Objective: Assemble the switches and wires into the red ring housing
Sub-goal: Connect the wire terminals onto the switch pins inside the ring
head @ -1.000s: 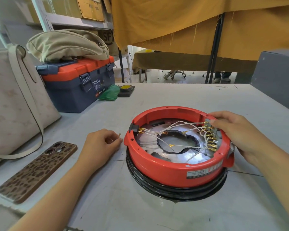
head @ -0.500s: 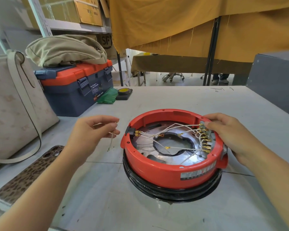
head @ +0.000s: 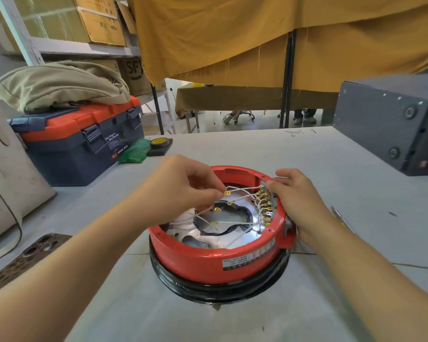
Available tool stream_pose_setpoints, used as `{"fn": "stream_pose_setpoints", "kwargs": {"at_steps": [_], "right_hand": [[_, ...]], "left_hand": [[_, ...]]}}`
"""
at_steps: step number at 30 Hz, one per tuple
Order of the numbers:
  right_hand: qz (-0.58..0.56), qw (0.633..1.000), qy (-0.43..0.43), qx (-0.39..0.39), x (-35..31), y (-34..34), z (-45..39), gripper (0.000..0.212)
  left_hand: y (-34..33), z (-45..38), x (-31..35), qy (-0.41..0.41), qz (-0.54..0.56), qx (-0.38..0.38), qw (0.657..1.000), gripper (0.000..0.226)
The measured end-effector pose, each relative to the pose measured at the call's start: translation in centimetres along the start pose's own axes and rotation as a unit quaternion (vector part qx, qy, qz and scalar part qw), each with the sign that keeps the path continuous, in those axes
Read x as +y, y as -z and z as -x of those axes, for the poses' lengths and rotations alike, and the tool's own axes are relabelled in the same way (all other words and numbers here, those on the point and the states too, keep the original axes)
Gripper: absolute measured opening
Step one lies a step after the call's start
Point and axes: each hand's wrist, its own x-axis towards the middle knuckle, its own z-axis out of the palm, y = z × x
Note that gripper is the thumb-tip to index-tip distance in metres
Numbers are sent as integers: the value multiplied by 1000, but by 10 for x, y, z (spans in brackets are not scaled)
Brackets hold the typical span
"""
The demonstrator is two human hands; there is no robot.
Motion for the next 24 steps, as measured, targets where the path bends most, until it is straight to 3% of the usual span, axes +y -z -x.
{"fn": "stream_pose_setpoints", "kwargs": {"at_steps": [13, 24], "right_hand": [[-12, 1000, 3, 1, 5, -4, -3, 30], [-12, 1000, 1, -10, 5, -3, -4, 27]], "left_hand": [[-40, -39, 8, 39, 18, -75, 996, 4], [-53, -37, 0, -2, -6, -37, 999, 7]]}}
